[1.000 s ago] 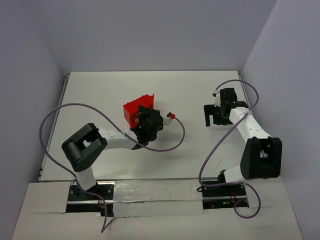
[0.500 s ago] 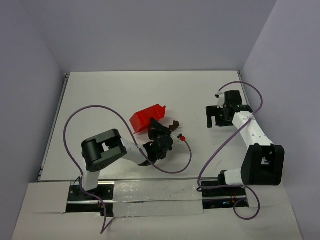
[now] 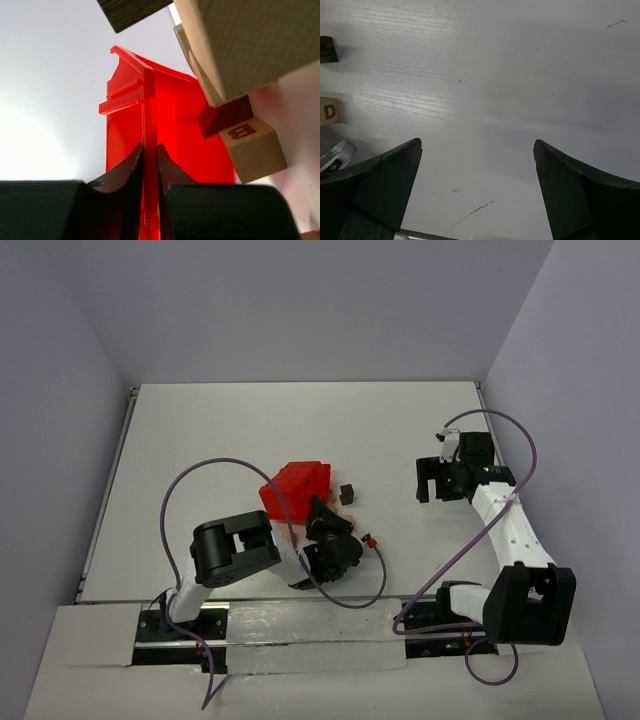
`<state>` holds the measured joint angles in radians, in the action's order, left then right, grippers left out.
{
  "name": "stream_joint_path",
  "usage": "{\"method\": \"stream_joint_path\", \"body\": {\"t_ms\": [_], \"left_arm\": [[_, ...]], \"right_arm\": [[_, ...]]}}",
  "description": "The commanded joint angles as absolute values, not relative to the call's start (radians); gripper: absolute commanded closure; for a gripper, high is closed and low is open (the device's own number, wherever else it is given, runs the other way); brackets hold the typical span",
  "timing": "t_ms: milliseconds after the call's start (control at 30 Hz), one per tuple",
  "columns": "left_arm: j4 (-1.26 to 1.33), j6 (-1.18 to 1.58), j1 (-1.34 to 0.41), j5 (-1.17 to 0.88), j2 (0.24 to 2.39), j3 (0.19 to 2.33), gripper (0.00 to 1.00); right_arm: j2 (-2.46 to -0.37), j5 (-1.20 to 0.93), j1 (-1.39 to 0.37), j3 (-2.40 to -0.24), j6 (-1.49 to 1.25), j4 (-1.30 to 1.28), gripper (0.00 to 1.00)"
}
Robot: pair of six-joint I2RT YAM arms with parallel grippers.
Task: Build the wood block tower
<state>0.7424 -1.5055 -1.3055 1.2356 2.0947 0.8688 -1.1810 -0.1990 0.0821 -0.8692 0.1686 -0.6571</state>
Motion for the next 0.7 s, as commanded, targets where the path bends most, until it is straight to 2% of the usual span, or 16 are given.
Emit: {"method": "stream_joint_path", "body": {"t_ms": [0, 300, 667], "left_arm": [[0.621, -1.456, -1.305, 1.236, 2.119, 0.884, 1.00], [0.532, -1.385, -1.219, 1.225, 2.013, 0.950, 1.00], [0.704, -1.509, -1.049, 1.206, 1.929, 0.936, 1.00]], "right_arm": [[-1.140, -0.206, 0.092, -0.862, 0.173, -0.641, 0.00], [-1.116, -0.191, 0.092, -0.864, 0.158, -0.656, 0.00], [-1.089, -0.158, 0.091, -0.905, 0.161, -0.712, 0.00]]}}
